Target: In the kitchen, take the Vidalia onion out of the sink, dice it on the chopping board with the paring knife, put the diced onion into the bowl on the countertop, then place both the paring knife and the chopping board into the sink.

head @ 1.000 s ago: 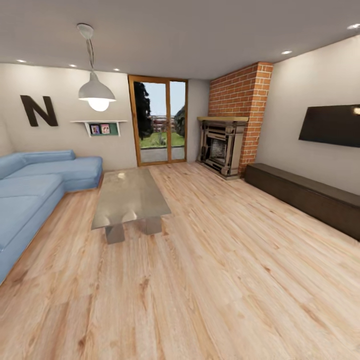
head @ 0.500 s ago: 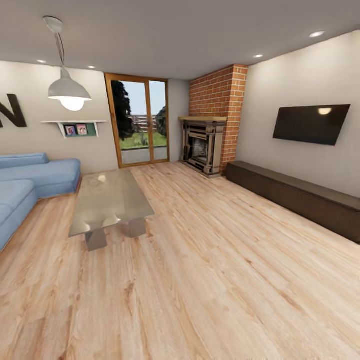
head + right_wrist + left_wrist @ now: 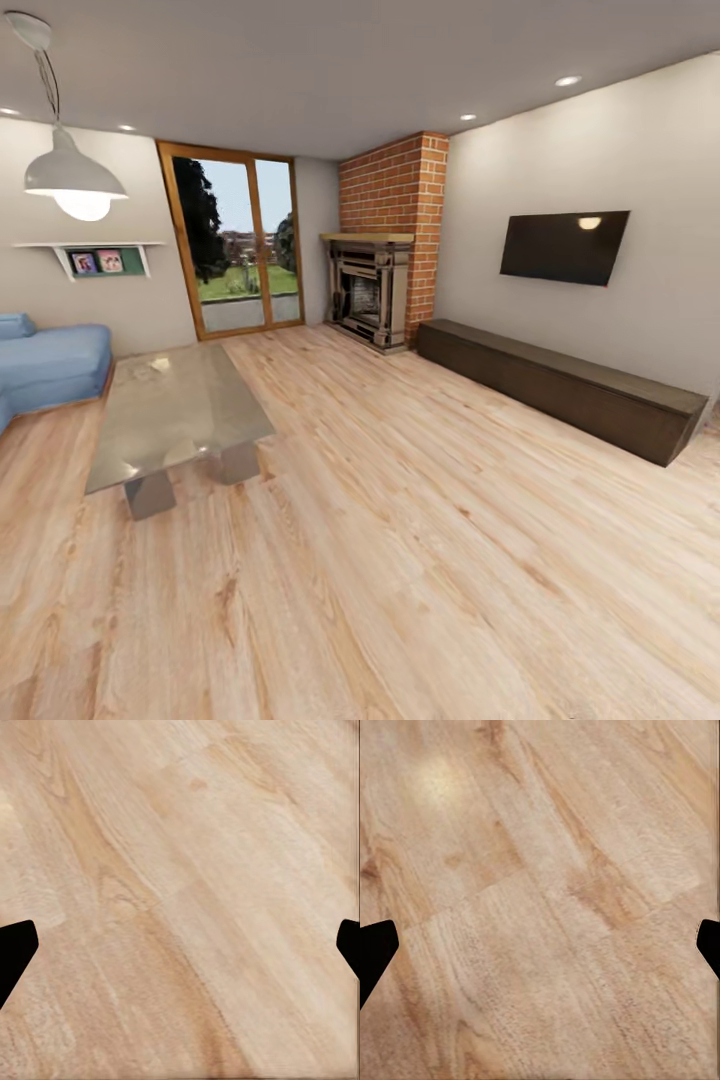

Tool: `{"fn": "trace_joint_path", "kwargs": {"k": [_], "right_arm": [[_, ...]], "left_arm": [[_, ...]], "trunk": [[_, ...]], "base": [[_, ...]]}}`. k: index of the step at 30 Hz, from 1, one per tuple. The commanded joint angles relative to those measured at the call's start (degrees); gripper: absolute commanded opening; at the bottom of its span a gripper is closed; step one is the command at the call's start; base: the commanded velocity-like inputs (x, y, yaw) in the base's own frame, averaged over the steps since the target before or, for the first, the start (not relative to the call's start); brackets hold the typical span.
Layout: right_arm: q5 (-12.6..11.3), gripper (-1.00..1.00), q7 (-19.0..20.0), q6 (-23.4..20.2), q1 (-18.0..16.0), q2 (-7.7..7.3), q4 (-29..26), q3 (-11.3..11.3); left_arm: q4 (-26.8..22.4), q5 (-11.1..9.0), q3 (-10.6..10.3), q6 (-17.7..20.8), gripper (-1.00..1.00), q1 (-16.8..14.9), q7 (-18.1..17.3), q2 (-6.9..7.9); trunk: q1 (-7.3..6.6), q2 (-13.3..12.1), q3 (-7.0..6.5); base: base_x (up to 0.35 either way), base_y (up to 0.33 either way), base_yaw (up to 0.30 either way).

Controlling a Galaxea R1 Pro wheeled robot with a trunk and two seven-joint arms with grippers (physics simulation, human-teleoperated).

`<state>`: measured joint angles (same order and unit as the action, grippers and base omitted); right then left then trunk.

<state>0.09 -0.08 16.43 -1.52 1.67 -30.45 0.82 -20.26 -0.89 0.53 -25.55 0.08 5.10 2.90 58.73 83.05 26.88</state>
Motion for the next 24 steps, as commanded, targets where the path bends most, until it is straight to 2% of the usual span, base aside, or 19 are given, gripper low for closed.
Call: {"fn": "trace_joint_path", "kwargs": {"k": [1, 24], "right_arm": [[0.0, 1.00, 0.0, 0.2, 0.0, 0.00, 0.0, 0.1], [0.0, 1.00, 0.0, 0.2, 0.0, -0.04, 0.1, 0.1]], "left_arm": [[0.0, -0.1, 0.0, -0.1, 1.00, 0.0, 0.1, 0.00], [0.0, -0.1, 0.0, -0.1, 1.00, 0.0, 0.1, 0.00]], "trunk": [[0.00, 0.0, 0.05], [0.00, 0.0, 0.05]], "base": [[0.000, 0.000, -0.244], [0.000, 0.000, -0.244]]}}
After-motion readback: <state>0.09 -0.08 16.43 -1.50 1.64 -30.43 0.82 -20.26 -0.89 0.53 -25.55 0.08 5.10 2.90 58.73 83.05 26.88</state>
